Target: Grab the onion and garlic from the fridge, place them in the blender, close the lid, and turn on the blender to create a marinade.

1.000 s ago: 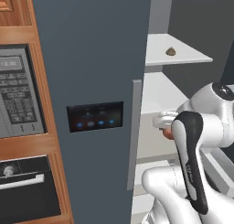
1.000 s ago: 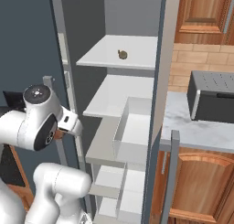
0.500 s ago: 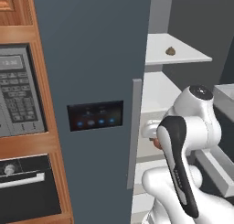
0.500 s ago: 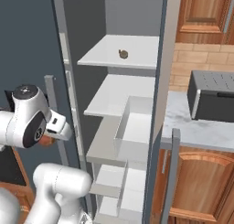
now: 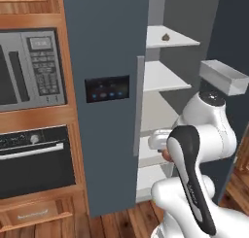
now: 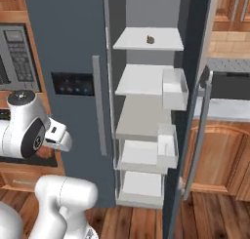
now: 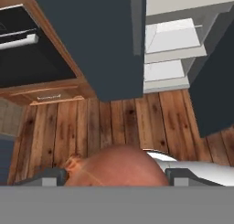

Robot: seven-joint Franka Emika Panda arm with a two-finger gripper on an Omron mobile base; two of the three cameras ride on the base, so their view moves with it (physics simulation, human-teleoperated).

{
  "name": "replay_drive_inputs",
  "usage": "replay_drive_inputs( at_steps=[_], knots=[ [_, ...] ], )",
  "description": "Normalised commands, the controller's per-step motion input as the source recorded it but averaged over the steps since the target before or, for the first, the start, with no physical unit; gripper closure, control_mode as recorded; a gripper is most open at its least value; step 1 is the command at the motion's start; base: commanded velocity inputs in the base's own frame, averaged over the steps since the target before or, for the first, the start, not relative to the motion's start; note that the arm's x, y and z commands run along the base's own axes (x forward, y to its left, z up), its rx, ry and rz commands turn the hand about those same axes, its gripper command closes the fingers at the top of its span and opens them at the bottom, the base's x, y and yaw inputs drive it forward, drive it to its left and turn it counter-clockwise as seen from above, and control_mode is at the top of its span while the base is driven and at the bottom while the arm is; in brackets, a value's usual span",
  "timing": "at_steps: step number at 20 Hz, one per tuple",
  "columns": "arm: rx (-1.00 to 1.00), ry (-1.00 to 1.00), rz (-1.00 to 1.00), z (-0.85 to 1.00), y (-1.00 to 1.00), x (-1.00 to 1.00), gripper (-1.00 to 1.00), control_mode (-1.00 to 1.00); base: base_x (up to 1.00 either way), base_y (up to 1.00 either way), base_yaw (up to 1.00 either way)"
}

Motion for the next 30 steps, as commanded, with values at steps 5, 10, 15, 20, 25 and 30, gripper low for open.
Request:
replay_drive_inputs(
  at_steps=[5,10,15,20,25,30],
  knots=[
    [0.0,0.0,0.0,0.0,0.0,0.0,1.0,1.0,-0.94,0.54,-0.41],
    [0.0,0.0,0.0,0.0,0.0,0.0,1.0,1.0,-0.61,0.46,-0.59],
    [0.0,0.0,0.0,0.0,0.0,0.0,1.0,1.0,-0.3,0.26,-0.81],
    [0.0,0.0,0.0,0.0,0.0,0.0,1.0,1.0,-0.14,0.07,-0.93],
    [0.0,0.0,0.0,0.0,0.0,0.0,1.0,1.0,0.0,0.01,-0.91],
    [0.0,0.0,0.0,0.0,0.0,0.0,1.0,1.0,0.63,0.0,-0.65]
  ],
)
